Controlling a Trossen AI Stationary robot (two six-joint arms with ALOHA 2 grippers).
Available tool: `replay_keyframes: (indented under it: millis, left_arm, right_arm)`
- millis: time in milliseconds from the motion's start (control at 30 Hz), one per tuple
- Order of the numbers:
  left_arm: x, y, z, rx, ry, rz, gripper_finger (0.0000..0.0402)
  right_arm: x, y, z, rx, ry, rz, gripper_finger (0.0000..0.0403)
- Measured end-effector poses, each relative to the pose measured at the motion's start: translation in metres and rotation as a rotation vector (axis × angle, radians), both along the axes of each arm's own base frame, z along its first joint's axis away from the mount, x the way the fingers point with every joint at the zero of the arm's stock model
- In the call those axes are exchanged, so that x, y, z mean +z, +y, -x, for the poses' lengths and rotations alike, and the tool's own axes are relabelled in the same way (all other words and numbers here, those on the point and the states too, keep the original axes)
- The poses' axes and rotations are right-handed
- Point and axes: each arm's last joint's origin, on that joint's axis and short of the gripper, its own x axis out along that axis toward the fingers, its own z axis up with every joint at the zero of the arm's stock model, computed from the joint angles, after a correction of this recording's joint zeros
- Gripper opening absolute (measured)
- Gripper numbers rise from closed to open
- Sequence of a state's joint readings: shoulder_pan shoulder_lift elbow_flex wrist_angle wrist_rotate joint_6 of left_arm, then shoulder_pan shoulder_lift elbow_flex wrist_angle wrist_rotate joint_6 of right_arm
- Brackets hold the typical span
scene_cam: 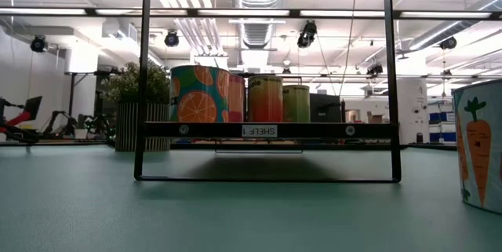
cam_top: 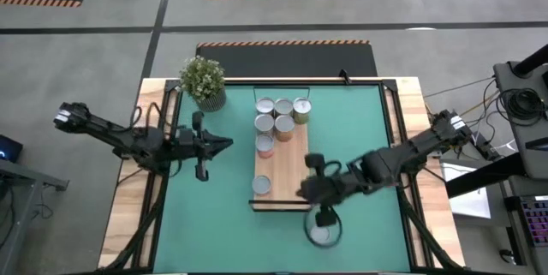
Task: Pick and place cans onto a shelf
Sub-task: Put the canned carrots on the shelf
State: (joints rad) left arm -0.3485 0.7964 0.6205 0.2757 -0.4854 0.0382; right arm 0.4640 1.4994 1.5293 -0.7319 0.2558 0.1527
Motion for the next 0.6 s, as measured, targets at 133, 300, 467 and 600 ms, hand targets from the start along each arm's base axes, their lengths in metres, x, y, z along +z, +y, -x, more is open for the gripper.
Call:
replay_keyframes:
  millis: [133, 300, 467, 600]
  left_arm:
    - [-0.008, -0.016, -0.012, -0.059, 0.016, 0.052, 0.0002]
    - [-0.016, -0.041, -0.023, -0.149, -0.001, 0.068, 0.0001]
    - [-0.023, -0.056, -0.029, -0.195, 0.001, 0.075, 0.0001]
    - [-0.027, -0.062, -0.031, -0.213, 0.008, 0.092, 0.0]
  right_arm:
    - [-0.008, 0.024, 0.017, 0.01, 0.028, 0.009, 0.0009]
    - [-0.023, 0.05, 0.037, 0.013, 0.042, 0.029, 0.0009]
    - [-0.026, 0.066, 0.051, 0.004, 0.056, -0.021, 0.0009]
    - [-0.027, 0.08, 0.063, 0.002, 0.069, -0.081, 0.0009]
